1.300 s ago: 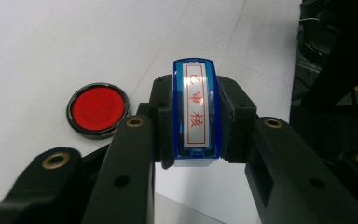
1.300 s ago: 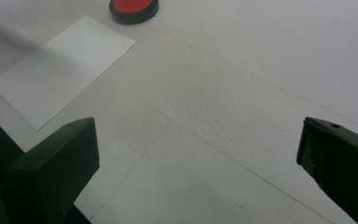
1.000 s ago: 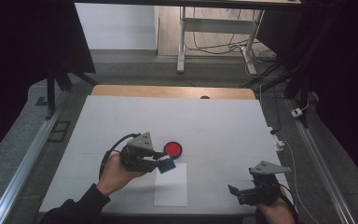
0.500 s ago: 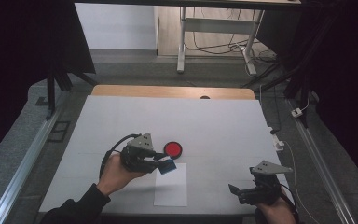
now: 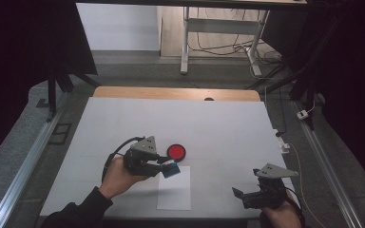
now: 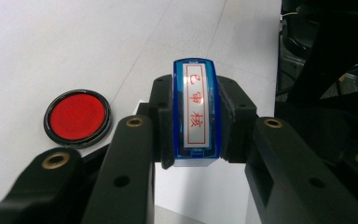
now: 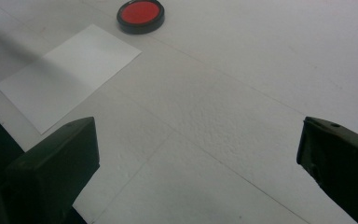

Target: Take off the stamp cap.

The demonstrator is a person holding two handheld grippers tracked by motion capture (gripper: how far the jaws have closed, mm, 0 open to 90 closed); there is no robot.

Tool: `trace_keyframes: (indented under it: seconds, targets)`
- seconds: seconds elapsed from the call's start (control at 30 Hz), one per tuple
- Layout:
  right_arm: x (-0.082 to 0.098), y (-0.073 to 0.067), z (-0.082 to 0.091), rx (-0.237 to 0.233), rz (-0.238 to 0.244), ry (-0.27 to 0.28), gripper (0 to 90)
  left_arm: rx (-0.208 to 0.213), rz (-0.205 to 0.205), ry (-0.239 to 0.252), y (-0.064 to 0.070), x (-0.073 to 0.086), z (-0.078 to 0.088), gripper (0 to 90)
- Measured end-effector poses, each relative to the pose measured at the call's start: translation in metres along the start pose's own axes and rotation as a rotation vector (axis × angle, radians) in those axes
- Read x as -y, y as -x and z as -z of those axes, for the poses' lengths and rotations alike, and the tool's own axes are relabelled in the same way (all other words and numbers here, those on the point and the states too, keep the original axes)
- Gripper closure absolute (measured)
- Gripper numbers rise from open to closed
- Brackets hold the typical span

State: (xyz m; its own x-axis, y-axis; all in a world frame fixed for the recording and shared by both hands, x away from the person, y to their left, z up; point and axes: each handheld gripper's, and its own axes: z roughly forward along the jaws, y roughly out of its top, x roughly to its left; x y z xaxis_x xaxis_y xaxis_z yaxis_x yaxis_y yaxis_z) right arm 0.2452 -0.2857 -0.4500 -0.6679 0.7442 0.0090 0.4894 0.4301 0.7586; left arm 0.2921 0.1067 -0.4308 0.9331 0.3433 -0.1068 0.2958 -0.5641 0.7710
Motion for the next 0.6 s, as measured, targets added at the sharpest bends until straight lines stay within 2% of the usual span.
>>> trace_keyframes:
  seconds: [0.2,0.43,0.6]
  targets:
    - [-0.004,-0.004,-0.003,-0.046,0.019,0.026,0.0,0.001,-0.006,-0.001,-0.001,0.0,0.0,70.2]
    - [-0.009,-0.01,-0.011,-0.105,0.04,0.032,0.0,-0.001,-0.006,0.002,-0.001,0.0,0.0,70.2]
    - [-0.013,-0.016,-0.018,-0.184,0.052,0.025,0.0,-0.003,-0.009,0.008,-0.001,0.0,0.001,70.2]
